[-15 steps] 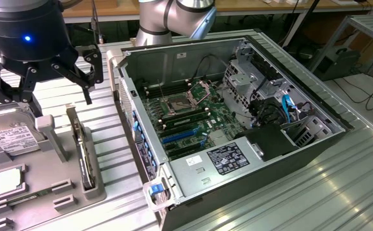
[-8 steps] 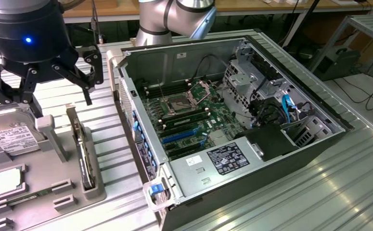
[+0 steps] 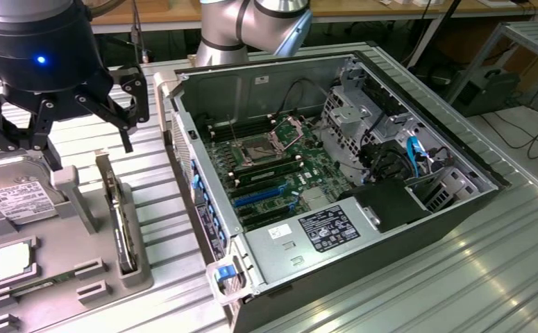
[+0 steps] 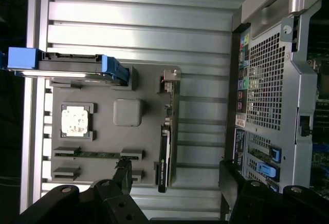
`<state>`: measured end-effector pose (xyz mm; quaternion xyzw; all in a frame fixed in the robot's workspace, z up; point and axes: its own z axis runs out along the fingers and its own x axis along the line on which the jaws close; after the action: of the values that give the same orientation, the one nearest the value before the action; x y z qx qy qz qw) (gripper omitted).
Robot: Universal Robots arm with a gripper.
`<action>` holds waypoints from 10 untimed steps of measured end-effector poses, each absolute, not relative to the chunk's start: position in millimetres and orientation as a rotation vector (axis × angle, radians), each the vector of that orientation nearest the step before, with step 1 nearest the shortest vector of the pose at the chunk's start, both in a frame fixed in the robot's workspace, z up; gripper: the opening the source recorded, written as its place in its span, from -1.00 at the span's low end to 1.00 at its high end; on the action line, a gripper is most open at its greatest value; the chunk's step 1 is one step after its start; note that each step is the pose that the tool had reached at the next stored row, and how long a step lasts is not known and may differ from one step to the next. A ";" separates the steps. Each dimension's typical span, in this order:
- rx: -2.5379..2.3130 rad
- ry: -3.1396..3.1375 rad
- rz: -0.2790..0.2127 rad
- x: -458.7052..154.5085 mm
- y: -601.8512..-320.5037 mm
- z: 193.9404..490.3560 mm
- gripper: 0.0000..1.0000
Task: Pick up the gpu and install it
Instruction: 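Pick up the gpu and move the gpu toward the slot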
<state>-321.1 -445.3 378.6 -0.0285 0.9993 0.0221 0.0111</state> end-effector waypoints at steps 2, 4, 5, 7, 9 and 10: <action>-0.089 3.117 0.069 -321.1 -445.3 378.3 0.56; -0.089 3.117 0.069 -321.1 -445.4 377.9 0.56; -0.089 3.117 0.069 -321.1 -445.4 377.5 0.56; -0.089 3.117 0.069 -321.1 -445.4 377.2 0.56; -0.089 3.117 0.069 -321.2 -445.4 376.8 0.56; -0.089 3.117 0.069 -321.2 -445.4 376.6 0.56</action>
<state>-321.2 -445.4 376.6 -0.0284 0.9993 0.0221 0.0111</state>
